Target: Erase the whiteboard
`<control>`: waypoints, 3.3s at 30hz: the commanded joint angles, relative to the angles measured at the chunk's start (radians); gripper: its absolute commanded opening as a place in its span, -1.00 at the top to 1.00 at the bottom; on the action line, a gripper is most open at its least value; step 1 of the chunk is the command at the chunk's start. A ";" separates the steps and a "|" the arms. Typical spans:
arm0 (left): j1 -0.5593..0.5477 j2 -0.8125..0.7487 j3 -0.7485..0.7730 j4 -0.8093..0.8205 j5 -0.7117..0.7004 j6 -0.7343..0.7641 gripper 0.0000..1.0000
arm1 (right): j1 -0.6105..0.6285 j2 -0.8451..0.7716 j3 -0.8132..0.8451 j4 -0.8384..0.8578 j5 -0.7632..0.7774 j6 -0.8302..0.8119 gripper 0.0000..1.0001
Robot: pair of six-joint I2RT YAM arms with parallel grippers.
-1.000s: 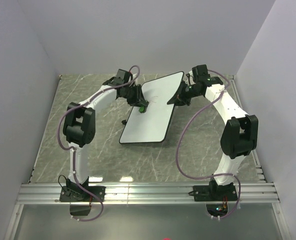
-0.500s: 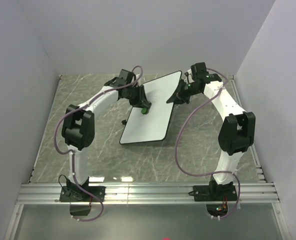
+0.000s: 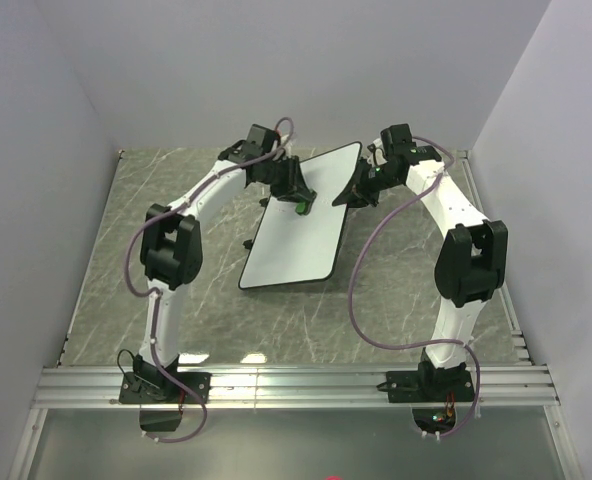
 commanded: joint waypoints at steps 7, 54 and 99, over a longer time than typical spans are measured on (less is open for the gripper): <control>0.120 0.167 -0.001 -0.145 -0.075 0.087 0.99 | 0.009 0.065 0.066 -0.069 0.233 -0.101 1.00; 0.038 0.328 0.157 -0.258 -0.190 0.155 0.99 | 0.129 -0.008 -0.059 -0.121 0.293 -0.183 1.00; 0.082 0.115 -0.001 0.018 0.052 0.042 0.99 | 0.149 0.018 -0.023 -0.145 0.313 -0.194 1.00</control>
